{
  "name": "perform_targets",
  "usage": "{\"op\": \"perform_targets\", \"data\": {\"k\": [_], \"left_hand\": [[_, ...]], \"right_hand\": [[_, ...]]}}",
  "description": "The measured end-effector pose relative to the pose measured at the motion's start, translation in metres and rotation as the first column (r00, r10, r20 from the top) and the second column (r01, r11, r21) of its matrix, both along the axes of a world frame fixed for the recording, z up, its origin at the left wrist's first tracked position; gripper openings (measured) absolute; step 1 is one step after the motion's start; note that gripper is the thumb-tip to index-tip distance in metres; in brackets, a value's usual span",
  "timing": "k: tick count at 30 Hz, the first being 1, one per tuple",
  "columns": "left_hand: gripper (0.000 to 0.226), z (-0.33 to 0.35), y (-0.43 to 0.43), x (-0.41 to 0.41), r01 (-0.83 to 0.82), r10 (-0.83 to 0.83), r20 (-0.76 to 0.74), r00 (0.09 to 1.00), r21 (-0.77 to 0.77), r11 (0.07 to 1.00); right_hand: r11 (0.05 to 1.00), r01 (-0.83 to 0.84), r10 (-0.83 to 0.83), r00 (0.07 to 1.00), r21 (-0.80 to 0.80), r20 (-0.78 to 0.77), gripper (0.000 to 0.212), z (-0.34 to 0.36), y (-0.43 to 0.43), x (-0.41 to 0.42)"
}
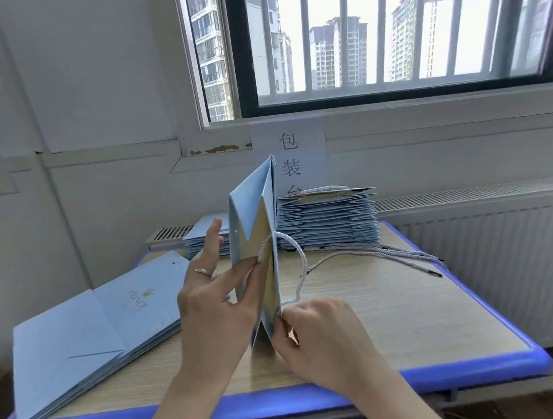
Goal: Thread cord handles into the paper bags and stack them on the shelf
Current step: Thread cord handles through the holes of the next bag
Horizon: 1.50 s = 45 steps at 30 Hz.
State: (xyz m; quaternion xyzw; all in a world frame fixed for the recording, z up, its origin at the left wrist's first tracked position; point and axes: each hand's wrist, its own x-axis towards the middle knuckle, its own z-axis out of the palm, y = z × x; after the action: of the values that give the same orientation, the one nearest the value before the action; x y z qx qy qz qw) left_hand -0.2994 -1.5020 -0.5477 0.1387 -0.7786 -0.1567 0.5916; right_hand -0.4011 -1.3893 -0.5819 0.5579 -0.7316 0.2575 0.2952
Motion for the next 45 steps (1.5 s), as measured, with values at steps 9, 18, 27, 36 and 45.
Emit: {"op": "perform_targets", "data": {"k": [9, 18, 27, 36, 45], "left_hand": [[0.012, -0.019, -0.009, -0.003, -0.029, 0.023, 0.047, 0.999, 0.130, 0.991], [0.037, 0.004, 0.001, 0.008, -0.068, 0.069, -0.016, 0.998, 0.049, 0.997], [0.016, -0.002, -0.007, -0.002, -0.071, 0.071, -0.004, 0.998, -0.036, 0.997], [0.023, 0.002, 0.003, 0.006, -0.032, 0.035, -0.038, 0.999, 0.086, 0.996], [0.014, 0.015, 0.006, 0.002, -0.005, 0.004, -0.061, 0.998, -0.007, 1.000]], "right_hand": [[0.989, 0.013, -0.020, 0.999, 0.148, 0.043, 0.037, -0.002, -0.006, 0.001], [0.977, -0.014, 0.014, 1.000, 0.212, 0.005, 0.046, 0.000, -0.003, 0.000], [0.972, 0.002, -0.013, 0.999, 0.236, 0.042, 0.047, 0.005, -0.001, 0.004], [0.971, 0.003, -0.008, 1.000, 0.241, 0.021, 0.045, 0.003, -0.001, 0.002], [0.970, -0.012, 0.001, 0.999, 0.241, 0.047, 0.048, 0.001, -0.003, 0.001]]}}
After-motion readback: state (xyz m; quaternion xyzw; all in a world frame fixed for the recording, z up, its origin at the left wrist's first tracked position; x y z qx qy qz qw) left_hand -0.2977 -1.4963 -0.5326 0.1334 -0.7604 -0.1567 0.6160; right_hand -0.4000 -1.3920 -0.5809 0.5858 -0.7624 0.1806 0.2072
